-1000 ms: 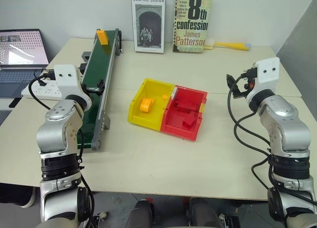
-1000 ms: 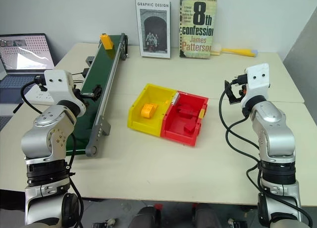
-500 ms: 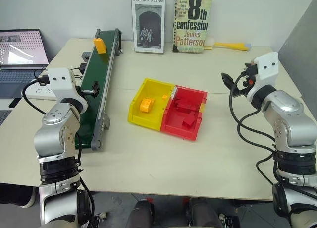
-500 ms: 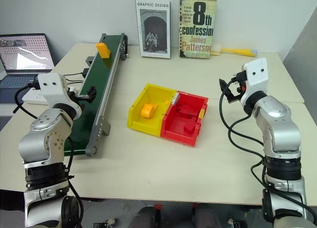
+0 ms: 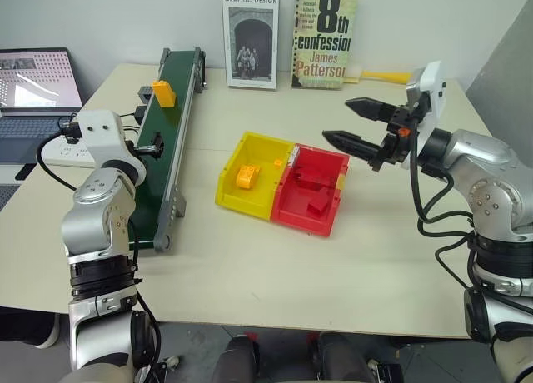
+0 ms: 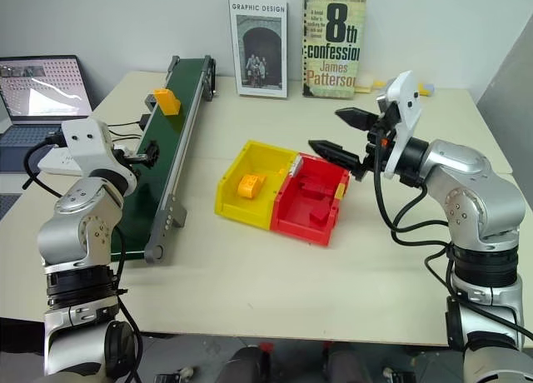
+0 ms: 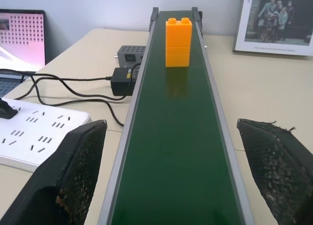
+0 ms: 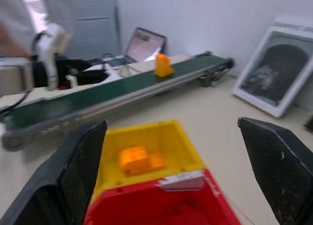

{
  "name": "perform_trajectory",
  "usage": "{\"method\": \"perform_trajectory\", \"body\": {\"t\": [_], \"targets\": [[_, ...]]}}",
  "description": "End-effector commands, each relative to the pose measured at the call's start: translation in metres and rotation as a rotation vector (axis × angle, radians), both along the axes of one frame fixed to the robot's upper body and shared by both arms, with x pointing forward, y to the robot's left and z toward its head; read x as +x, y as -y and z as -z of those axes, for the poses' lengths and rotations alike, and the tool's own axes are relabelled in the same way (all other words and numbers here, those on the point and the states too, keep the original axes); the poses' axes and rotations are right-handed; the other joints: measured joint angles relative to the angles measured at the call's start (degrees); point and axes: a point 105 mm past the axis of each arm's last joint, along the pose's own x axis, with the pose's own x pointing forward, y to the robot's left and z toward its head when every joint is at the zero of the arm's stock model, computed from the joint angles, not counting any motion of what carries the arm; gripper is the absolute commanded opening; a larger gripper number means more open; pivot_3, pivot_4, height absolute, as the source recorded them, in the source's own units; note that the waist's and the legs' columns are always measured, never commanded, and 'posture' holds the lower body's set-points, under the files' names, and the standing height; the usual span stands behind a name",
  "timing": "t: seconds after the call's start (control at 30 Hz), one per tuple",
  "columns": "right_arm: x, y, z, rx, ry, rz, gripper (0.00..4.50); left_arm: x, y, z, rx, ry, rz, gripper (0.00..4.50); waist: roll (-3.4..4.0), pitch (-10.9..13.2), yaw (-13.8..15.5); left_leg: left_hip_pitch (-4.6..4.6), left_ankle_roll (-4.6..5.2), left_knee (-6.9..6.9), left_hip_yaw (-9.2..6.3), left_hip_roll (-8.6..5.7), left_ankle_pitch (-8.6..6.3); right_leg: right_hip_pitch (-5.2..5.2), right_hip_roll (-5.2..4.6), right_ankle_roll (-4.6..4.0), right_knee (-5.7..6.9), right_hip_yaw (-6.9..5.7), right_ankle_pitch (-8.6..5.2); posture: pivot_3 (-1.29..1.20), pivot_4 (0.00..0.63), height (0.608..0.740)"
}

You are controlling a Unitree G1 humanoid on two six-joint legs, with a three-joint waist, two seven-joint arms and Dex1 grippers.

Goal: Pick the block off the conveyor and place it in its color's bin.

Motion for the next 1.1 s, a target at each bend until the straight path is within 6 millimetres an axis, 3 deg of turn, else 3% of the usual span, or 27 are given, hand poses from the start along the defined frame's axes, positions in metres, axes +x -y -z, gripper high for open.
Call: {"method": "perform_trajectory", "body": {"t": [0.03,0.23,0.9,1.1], "targets": [[-0.019,-0.014,-0.011,-0.002,0.021,-0.101,4.5,-0.002,-0.005,-0.015,0.023,0.056,-0.026,4.45,0.0,0.0,0.02,-0.01,0.0,0.0,-0.01,0.01,0.0,-0.01,0.0,0.0,0.0,-0.01,0.0,0.0,0.15,0.74],[-0.025,-0.018,-0.011,-0.01,0.007,-0.119,4.5,-0.001,-0.009,-0.009,0.017,0.033,-0.035,4.45,0.0,0.0,0.05,0.0,0.0,0.0,-0.02,0.01,0.0,-0.01,0.0,0.0,0.01,-0.01,0.0,0.0,0.15,0.74],[-0.032,-0.016,-0.011,-0.025,-0.004,-0.115,4.5,0.008,0.004,-0.001,-0.02,0.002,0.024,4.45,0.0,0.0,0.05,0.0,0.0,0.0,-0.02,0.01,0.0,-0.01,0.0,0.0,0.0,-0.01,0.0,0.0,0.15,0.74],[-0.031,-0.015,-0.013,-0.023,-0.004,-0.111,4.5,0.006,0.004,0.002,-0.055,-0.014,0.02,3.44,0.0,0.0,0.07,-0.01,0.0,0.0,-0.02,0.01,0.0,-0.01,0.0,0.0,-0.01,-0.01,0.0,0.0,0.15,0.74]]}}
